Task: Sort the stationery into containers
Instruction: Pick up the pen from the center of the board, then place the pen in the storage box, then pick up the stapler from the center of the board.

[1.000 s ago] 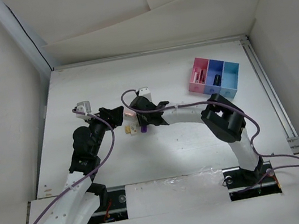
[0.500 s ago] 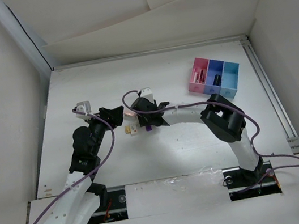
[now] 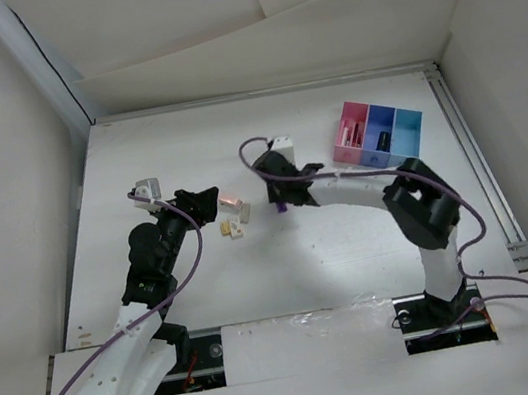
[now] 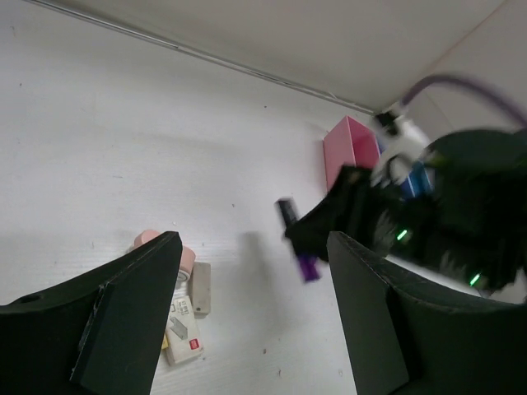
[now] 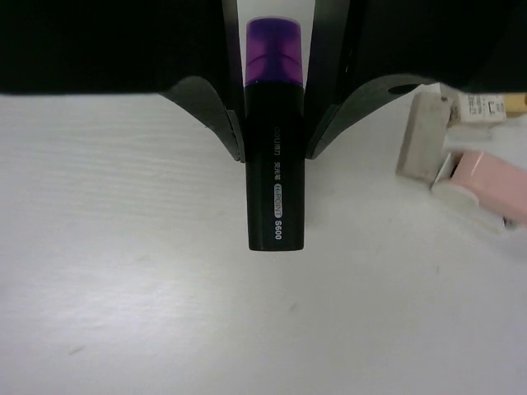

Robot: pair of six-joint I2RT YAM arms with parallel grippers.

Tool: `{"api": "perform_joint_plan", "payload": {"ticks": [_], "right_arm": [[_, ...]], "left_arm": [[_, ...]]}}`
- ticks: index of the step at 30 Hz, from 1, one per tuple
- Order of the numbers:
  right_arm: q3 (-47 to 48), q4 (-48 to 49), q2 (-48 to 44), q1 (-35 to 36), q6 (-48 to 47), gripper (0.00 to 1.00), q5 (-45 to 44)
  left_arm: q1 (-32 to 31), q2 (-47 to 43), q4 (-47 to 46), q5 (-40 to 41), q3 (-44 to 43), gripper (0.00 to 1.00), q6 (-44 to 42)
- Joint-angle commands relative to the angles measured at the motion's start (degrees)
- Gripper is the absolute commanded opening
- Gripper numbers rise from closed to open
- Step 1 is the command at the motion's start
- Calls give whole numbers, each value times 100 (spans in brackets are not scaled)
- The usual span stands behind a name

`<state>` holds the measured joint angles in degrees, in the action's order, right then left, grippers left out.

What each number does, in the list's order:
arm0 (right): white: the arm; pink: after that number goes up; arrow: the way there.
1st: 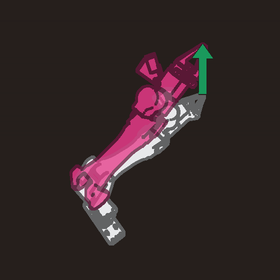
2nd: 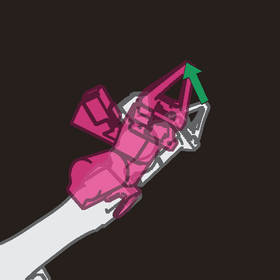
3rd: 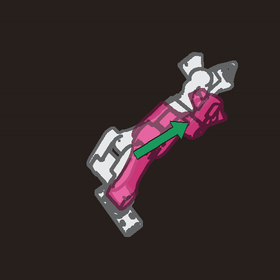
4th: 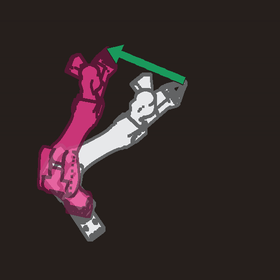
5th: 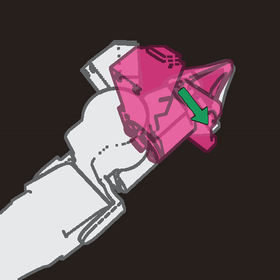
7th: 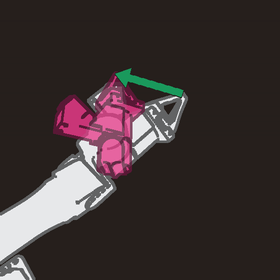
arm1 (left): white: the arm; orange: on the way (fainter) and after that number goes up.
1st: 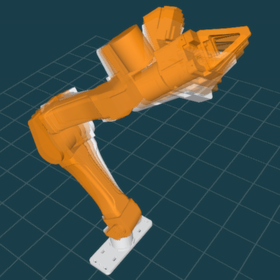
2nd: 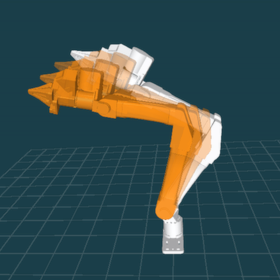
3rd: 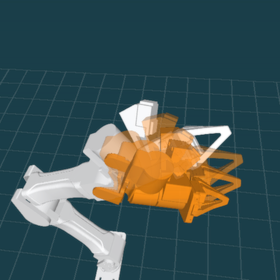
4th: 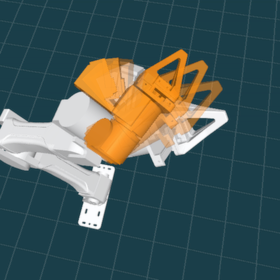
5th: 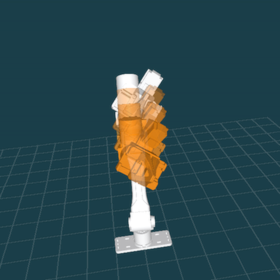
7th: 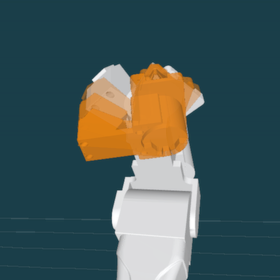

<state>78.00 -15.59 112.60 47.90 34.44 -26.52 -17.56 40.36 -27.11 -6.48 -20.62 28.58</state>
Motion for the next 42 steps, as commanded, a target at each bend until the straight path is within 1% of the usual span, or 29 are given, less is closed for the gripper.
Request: {"api": "perform_joint_plan", "payload": {"ticks": [1, 4, 5, 7, 8, 12, 15, 18, 19, 20, 21, 23, 24, 27, 28, 31, 32, 33, 35, 37, 38, 39, 40, 41, 42], "right_arm": [[-91, 188, -1230, -1068, -138, 13, -266], [-144, 188, -1696, -1756, -200, 13, -195], [-144, 188, -1758, -2201, -200, 13, -326], [-83, 31, -1811, -2617, -200, 13, -327], [-83, 30, -1811, -2976, -200, 13, -327], [-30, 30, -1759, -3549, -200, 13, -266], [-30, 30, -1619, -3848, -148, 13, -266], [-30, 30, -1408, -3902, -148, 13, -266], [22, 30, -1285, -3954, -148, 16, -327], [23, 30, -1284, -3955, -148, 16, -327], [75, -39, -1197, -3955, -148, 22, -397], [75, -40, -1135, -3955, -95, 26, -397], [75, -40, -1135, -3955, -95, 33, -397], [23, -40, -1135, -3955, -33, 49, -397], [23, -40, -1135, -3955, -33, 59, -397], [-30, 21, -1388, -3885, -33, 67, -397], [-30, 21, -1450, -3885, -33, 67, -397], [-108, 117, -1529, -3719, -94, 68, -397], [-214, 310, -1740, -3517, -296, 68, -319], [-284, 513, -1803, -3086, -568, 63, 268], [-285, 583, -1855, -2937, -822, 53, 575], [-285, 662, -1786, -2770, -903, 47, 935], [-189, 663, -1698, -2412, -1051, 39, 1713], [-40, 663, -1593, -2208, -1192, 31, 1973], [31, 663, -1331, -1980, -1437, 17, 2123]], "left_arm": [[-10, -72, -207, -90, -249, 68, 25], [-10, -72, -207, -90, -249, 68, 25], [-10, -72, -207, -90, -249, 68, 25], [-10, -72, -207, -90, -249, 68, 25], [-10, -72, -207, -90, -249, 68, 25], [-10, -10, -154, -90, -249, 68, 77], [-10, 42, -154, -29, -249, 68, 78], [-10, 42, -154, -29, -302, 68, 78], [-10, 94, -154, -29, -302, 68, 78], [-10, 95, -154, -29, -302, 68, 78], [-10, 95, -154, -29, -302, 68, 78], [-10, 95, -101, 24, -302, 68, 78], [-10, 95, -101, 24, -302, 68, 78], [-10, 95, -101, 77, -302, 68, 78], [-10, 95, -49, 77, -302, 68, 78], [-10, 95, -48, 77, -302, 68, 78], [-10, 95, -48, 77, -302, 68, 78], [-10, 95, -48, 129, -302, 68, 78], [-10, 34, 4, 190, -302, 68, 78], [-10, -106, 4, 244, -302, 67, 78], [-10, -177, 57, 331, -302, 67, 130], [-10, -247, 109, 393, -250, 67, 130], [-10, -448, 171, 628, -249, 65, 130], [-10, -572, 319, 787, -197, 65, 130], [-10, -712, 399, 963, -197, 65, 261]]}}
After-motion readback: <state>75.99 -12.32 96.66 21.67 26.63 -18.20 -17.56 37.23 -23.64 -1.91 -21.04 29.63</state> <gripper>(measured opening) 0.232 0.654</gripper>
